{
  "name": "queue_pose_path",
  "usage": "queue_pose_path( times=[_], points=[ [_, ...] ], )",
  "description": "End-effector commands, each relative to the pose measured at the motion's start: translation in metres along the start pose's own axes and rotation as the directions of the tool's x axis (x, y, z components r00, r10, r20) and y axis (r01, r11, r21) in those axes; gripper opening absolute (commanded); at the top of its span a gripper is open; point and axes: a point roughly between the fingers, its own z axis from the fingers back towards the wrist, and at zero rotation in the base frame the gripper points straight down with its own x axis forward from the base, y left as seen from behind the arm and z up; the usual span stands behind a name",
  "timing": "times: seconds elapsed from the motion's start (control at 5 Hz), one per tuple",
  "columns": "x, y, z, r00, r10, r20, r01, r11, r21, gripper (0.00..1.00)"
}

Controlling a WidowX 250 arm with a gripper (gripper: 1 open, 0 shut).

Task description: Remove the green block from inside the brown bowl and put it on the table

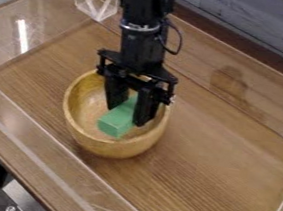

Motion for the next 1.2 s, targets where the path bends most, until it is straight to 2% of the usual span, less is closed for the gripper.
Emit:
queue_pose_path(
  times=[0.0, 1.0],
  points=[
    [0.007, -0.01, 0.024, 0.997, -0.024, 0.076, 0.024, 1.0, 0.003, 0.0],
    [0.014, -0.049, 0.033, 0.993, -0.084, 0.083, 0.085, 0.996, -0.009, 0.0]
  ],
)
